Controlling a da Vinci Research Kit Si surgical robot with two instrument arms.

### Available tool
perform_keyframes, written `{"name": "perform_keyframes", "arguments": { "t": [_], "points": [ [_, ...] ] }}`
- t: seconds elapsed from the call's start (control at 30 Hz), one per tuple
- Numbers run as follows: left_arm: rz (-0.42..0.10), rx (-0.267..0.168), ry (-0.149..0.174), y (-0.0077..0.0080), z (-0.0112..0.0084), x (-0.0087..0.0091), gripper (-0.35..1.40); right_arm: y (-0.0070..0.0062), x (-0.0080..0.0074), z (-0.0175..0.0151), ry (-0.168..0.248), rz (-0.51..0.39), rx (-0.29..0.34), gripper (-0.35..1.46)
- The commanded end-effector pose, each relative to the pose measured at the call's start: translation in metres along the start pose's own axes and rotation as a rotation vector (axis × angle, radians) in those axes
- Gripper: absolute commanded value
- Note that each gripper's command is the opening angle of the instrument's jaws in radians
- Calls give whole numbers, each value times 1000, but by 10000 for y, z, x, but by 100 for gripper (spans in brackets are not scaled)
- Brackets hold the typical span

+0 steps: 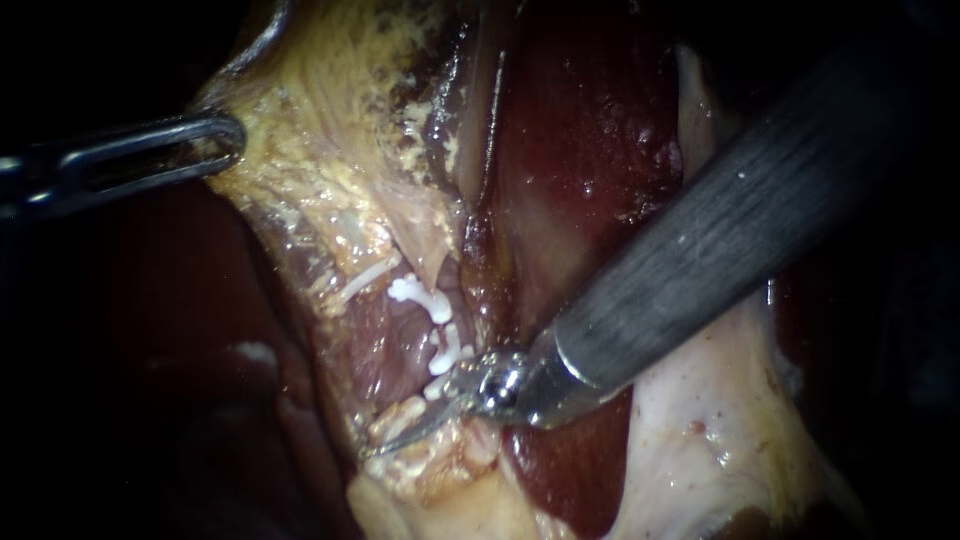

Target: Go to the cutting position right tube

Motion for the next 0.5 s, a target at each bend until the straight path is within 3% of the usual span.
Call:
{"name": "perform_keyframes", "arguments": {
  "t": [0.03, 0.3, 0.5],
  "points": [
    [0, 0, 0, 0, 0, 0, -35, 0, 0, 0, 0, 0, 0, 115],
    [0, 1, 0, 1, -1, 0, -35, -2, 0, -4, 7, 0, -3, 121],
    [0, 1, 0, 2, -1, 0, -35, -12, -8, -29, -11, 3, -60, 128]
  ]
}}
